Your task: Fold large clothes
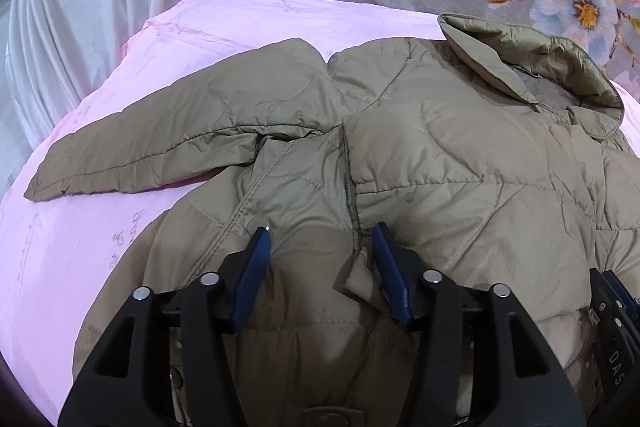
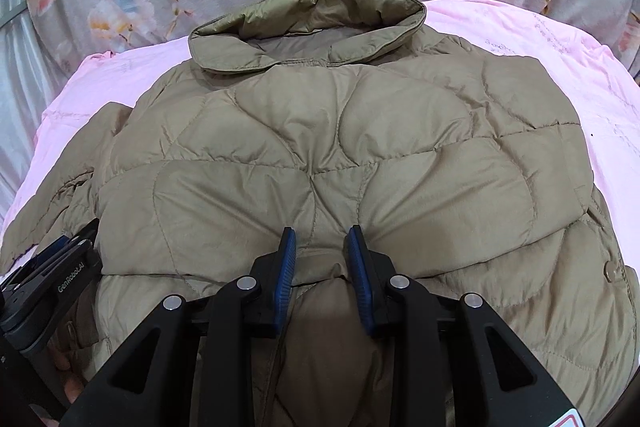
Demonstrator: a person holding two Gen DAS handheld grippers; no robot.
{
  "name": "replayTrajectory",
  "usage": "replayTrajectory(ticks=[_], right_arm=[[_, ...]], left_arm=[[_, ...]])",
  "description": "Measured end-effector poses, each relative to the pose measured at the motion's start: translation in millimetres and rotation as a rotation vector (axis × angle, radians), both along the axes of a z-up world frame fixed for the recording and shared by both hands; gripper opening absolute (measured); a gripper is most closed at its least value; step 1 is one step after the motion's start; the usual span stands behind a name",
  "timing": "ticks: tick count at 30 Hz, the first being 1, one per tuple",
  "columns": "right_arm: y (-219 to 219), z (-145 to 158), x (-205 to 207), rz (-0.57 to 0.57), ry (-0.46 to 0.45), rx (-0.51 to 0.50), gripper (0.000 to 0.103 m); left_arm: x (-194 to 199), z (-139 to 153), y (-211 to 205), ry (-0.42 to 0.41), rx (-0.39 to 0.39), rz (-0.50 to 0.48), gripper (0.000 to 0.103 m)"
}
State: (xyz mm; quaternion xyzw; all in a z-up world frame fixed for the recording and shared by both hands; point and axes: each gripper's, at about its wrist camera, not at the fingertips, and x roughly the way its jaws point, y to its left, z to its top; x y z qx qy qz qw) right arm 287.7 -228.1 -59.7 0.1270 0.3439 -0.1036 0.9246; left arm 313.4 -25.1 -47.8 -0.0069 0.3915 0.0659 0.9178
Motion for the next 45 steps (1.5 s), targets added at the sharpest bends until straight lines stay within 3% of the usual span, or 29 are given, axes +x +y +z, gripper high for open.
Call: replayTrajectory(ticks=[2, 4, 5, 6, 10, 13, 14, 19, 23, 25, 26, 27, 29, 31, 33, 36, 39, 42, 45], right_arm=[[0, 0, 0, 0.000, -0.001, 0.002, 0.027], [0, 0, -1, 0.001, -0.007, 0.010, 0.027], [0, 0, -1, 0.002, -0.009, 0.015, 0.027], [0, -1, -2, 0.002, -0.011, 0.018, 0.027], [1, 4, -6, 0.002, -0.018, 0.010, 0.029], [7, 14, -21, 0.003, -0.057, 0.003, 0.042], [10, 16, -27, 0.006, -0.075, 0.005, 0.048], [21, 18, -42, 0.008, -0.103, -0.020, 0.049], [22, 17, -46, -0.011, -0.100, -0.019, 0.050], [23, 17, -50, -0.019, -0.102, -0.020, 0.050], [24, 17, -53, -0.022, -0.105, -0.020, 0.050], [25, 18, -55, -0.026, -0.108, -0.020, 0.050], [27, 20, -61, -0.031, -0.111, -0.023, 0.051], [29, 21, -67, -0.035, -0.113, -0.035, 0.052], [30, 23, -74, -0.043, -0.122, -0.044, 0.056], [28, 24, -85, -0.056, -0.137, -0.034, 0.057], [20, 24, -91, -0.079, -0.137, -0.028, 0.057], [4, 23, -96, -0.114, -0.135, -0.011, 0.057], [-13, 21, -102, -0.146, -0.135, 0.021, 0.057]], left_arm=[[-1, 3, 11, -0.007, -0.063, 0.021, 0.078], [-2, 10, 35, -0.005, -0.179, 0.022, 0.080], [-3, 12, 43, 0.004, -0.188, 0.037, 0.090], [-3, 16, 56, 0.013, -0.188, 0.065, 0.092], [-7, 39, 145, -0.014, -0.288, 0.185, 0.094], [-1, 43, 222, -0.012, -0.316, 0.317, 0.095], [1, 41, 245, -0.008, -0.317, 0.367, 0.095], [7, 17, 348, 0.050, -0.411, 0.560, 0.095], [13, -4, 386, 0.077, -0.513, 0.613, 0.095], [15, 0, 387, 0.056, -0.498, 0.614, 0.093], [17, 0, 385, 0.053, -0.497, 0.604, 0.083], [19, 2, 381, 0.057, -0.484, 0.593, 0.072], [29, 9, 370, 0.066, -0.437, 0.553, 0.021], [35, 20, 359, 0.063, -0.443, 0.504, 0.005], [38, 37, 346, 0.035, -0.454, 0.453, 0.004], [32, 82, 307, -0.051, -0.408, 0.356, 0.003], [21, 136, 249, -0.145, -0.361, 0.216, 0.002], [-1, 187, 165, -0.230, -0.322, 0.021, 0.002], [-17, 207, 94, -0.248, -0.313, -0.117, 0.002]])
